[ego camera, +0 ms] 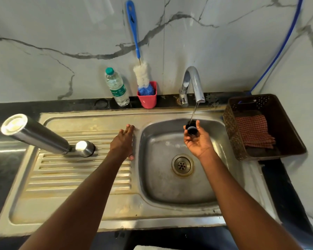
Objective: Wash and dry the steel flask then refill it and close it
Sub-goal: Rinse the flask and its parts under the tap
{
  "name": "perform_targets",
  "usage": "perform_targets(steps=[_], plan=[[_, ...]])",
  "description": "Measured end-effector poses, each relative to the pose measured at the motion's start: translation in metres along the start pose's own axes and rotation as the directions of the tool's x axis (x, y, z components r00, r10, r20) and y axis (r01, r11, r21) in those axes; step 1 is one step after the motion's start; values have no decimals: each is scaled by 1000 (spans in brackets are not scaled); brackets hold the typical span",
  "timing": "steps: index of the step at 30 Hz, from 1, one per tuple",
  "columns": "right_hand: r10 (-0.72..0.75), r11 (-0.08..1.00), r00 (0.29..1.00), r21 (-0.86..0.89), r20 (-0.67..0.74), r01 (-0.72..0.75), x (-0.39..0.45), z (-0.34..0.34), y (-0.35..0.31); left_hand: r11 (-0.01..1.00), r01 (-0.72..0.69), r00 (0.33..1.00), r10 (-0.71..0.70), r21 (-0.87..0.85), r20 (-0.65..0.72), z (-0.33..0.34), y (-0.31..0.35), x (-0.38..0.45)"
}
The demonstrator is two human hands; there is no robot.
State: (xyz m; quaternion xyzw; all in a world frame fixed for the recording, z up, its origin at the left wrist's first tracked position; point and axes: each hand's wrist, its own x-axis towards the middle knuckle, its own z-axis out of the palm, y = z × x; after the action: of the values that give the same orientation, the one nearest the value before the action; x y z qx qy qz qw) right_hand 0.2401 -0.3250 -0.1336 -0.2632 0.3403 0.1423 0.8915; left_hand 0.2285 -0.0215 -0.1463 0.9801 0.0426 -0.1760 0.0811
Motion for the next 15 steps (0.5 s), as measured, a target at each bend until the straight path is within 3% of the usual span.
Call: perform_targets(steps=[5, 8, 11, 13, 15], plan=[[-167, 908, 982, -373, 92, 189, -3, -1, 3, 998, -52, 999, 51, -18, -16, 2, -7, -1], [-204, 930, 970, -284, 133, 234, -2, -3, -1, 999, -45, 999, 44, -26, -23, 4, -7, -1], [-129, 974, 978, -164, 163, 156, -1, 0, 0, 999, -38, 999, 37, -35, -25, 5, -5, 0], [-99, 939, 984, -312, 150, 142, -6, -4, 3, 999, -36, 999, 35, -39, -21, 5, -4, 0], [-169, 813, 981, -549, 97, 194, -7, -14, 3, 999, -23, 1000, 23, -37, -19, 4, -2, -2]])
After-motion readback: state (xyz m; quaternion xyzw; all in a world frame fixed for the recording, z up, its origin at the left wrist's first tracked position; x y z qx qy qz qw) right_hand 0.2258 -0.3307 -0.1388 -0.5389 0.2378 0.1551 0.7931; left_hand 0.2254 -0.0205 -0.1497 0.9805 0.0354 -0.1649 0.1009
